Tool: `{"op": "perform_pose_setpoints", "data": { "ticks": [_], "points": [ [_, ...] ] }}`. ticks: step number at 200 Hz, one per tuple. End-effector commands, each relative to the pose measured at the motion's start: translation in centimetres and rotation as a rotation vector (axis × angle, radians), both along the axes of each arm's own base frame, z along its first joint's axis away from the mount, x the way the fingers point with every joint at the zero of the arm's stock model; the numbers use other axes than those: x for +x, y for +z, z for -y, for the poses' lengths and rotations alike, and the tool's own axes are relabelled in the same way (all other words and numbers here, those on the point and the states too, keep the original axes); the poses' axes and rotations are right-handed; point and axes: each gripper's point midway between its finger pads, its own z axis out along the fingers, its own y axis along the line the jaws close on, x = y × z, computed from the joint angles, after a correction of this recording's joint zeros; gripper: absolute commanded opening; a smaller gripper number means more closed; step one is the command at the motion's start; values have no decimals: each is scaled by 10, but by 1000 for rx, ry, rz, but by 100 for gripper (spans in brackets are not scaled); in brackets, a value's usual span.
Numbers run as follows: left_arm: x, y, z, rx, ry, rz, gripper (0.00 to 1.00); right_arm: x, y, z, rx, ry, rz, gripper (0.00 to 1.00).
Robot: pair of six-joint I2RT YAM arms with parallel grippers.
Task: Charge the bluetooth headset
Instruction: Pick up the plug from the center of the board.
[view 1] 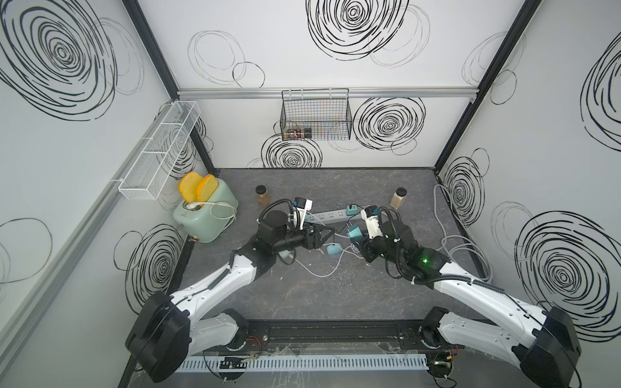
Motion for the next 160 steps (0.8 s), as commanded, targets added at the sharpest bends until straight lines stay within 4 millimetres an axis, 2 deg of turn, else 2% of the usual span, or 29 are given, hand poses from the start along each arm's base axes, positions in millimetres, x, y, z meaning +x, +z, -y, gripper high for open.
{"op": "perform_pose_setpoints", "data": {
  "ticks": [1,19,51,84,160],
  "points": [
    [-4,18,11,-60,-67,27,70,9,31,-10,-31,84,180,19],
    [-1,16,12,-63,-66,22,70,9,34,-14,-61,126,211,19],
    [-6,29,21,-155,-125,16,70,3,35,-22,-67,200,241,19],
    [-6,27,27,-152,-141,22,69,0,47,-27,-43,233,276,19],
    [-1,11,33,-127,-142,19,61,-10,50,-39,-9,320,277,20]
  ]
}}
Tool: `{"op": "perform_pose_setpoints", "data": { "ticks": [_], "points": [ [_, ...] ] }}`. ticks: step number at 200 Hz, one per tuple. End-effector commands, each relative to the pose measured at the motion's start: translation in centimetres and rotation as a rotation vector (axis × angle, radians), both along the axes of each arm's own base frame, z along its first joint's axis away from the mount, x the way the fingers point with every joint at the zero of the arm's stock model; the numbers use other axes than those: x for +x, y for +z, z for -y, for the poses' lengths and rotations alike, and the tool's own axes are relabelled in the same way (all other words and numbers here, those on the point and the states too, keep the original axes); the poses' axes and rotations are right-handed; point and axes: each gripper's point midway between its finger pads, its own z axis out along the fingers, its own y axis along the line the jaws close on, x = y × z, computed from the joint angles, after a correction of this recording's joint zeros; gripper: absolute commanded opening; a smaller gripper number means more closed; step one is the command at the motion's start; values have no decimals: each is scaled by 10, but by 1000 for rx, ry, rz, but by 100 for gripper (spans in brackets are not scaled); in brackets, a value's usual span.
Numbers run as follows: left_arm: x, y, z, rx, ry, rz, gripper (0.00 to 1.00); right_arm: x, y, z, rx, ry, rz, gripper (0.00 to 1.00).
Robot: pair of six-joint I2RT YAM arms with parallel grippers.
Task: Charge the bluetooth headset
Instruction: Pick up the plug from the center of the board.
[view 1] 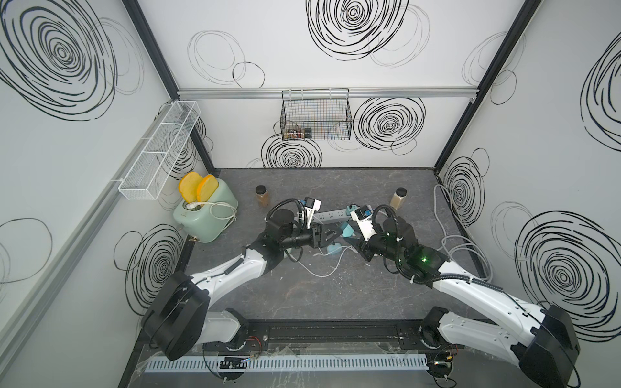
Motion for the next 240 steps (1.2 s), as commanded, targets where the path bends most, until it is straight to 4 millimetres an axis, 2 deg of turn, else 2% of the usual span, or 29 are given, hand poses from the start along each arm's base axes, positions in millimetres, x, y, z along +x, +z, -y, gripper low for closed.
{"op": "perform_pose_setpoints", "data": {
  "ticks": [1,5,51,82,104,115,134,157,190,218,240],
  "points": [
    [2,18,6,-45,-20,67,61,-2,27,-11,53,58,65,20],
    [2,23,7,-60,-23,89,60,-2,27,-11,53,58,66,20],
    [3,27,11,-89,-43,95,45,-3,26,-14,59,78,61,21],
    [2,25,14,-91,-62,89,29,0,29,-13,60,64,67,22],
    [7,22,11,-95,-50,87,20,3,33,-11,69,47,59,30],
    [11,24,7,-117,-34,88,17,4,36,-8,84,39,50,40],
    [14,28,3,-151,-22,92,15,1,42,0,142,28,8,57],
    [12,36,4,-173,-34,115,14,-6,49,16,277,38,-96,65],
    [9,42,1,-204,-23,135,12,-11,53,32,425,102,-262,69],
    [4,46,-1,-259,-35,130,12,-15,53,32,499,195,-369,70],
    [3,47,0,-287,-43,124,11,-14,54,30,535,254,-421,66]
  ]
}}
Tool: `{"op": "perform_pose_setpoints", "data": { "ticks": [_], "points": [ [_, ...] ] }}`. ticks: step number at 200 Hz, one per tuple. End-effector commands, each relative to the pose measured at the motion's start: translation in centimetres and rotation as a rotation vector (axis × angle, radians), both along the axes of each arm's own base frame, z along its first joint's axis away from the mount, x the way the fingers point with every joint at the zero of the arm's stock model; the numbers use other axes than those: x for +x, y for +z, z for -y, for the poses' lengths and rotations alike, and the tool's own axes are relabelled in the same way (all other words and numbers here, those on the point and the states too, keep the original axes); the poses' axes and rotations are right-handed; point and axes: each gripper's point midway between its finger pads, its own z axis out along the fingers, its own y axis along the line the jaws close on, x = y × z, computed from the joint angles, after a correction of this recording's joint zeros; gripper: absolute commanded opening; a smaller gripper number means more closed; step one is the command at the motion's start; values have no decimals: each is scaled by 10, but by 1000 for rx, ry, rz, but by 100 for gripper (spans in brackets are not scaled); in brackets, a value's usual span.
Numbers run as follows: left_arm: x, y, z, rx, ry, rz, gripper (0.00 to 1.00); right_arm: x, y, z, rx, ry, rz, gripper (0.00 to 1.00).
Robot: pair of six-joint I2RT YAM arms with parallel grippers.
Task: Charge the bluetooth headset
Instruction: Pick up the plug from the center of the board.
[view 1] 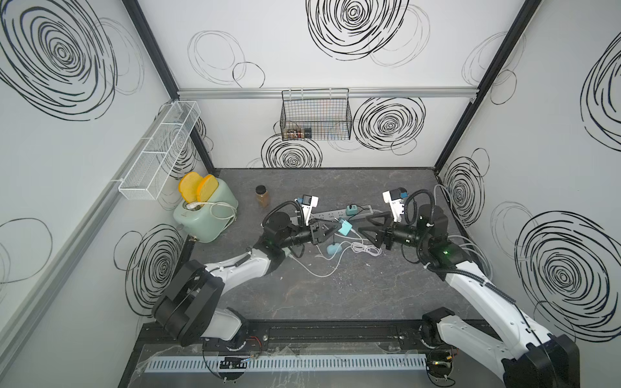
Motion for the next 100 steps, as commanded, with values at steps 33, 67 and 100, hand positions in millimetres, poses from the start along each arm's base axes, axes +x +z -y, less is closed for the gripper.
{"op": "perform_pose_setpoints", "data": {
  "ticks": [33,67,100],
  "points": [
    [-6,27,0,-129,-37,63,11,-13,2,-16,105,223,-110,57],
    [-7,26,3,-131,-44,59,11,-16,-1,-24,123,332,-135,56],
    [-8,26,6,-134,-55,63,11,-17,4,-29,132,366,-130,47]
  ]
}}
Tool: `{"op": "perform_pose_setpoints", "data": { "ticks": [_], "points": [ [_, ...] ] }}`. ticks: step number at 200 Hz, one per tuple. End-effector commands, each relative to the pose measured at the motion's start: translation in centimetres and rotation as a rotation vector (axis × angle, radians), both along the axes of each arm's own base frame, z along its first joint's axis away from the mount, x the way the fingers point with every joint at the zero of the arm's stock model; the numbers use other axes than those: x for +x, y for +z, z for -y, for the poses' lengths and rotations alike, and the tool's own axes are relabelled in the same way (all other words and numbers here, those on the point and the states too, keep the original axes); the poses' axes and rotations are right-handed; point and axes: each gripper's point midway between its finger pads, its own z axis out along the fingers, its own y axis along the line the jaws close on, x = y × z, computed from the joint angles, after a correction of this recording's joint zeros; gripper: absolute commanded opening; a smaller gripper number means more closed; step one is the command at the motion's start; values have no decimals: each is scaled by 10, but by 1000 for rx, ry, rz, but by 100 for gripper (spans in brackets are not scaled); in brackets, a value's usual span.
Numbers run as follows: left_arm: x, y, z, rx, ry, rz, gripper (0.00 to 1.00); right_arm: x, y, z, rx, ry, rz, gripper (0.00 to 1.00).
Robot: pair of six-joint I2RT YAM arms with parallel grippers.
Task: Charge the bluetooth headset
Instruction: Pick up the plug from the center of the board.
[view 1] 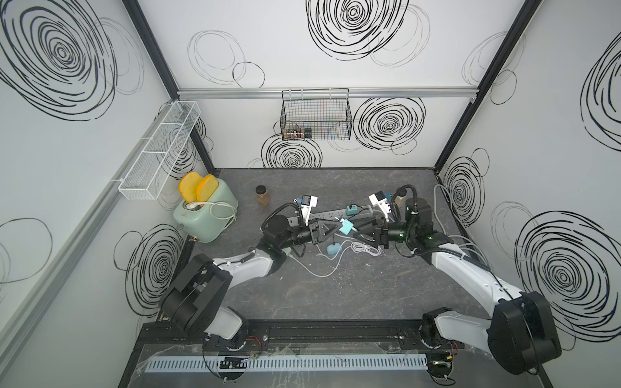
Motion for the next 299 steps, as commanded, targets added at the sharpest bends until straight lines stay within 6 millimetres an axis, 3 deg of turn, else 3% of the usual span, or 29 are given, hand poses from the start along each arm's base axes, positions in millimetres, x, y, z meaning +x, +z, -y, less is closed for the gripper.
{"op": "perform_pose_setpoints", "data": {
  "ticks": [1,64,126,171,188,196,207,217,236,260,299],
  "points": [
    [-8,22,3,-62,-33,75,11,-7,28,-6,55,78,87,47],
    [-12,28,9,-88,-54,86,11,2,27,-10,66,60,17,39],
    [-15,28,15,-94,-67,80,11,0,33,-14,97,70,12,44],
    [-15,29,16,-102,-67,82,12,-1,33,-16,96,68,16,26],
    [-13,26,15,-96,-62,72,19,2,30,-14,89,60,18,20],
    [-10,24,14,-90,-52,60,31,4,30,-13,85,55,26,18],
    [-3,17,8,-75,-20,32,51,11,27,-11,72,35,38,16],
    [5,10,-2,-58,21,5,58,20,26,-9,52,10,59,15],
    [18,-9,-24,34,125,-38,61,39,22,-8,-15,-43,122,13],
    [29,-49,-55,326,314,-91,63,65,15,-5,-102,-114,195,11],
    [8,-71,-101,514,474,-195,67,104,-10,-12,-283,-168,268,8]
  ]
}}
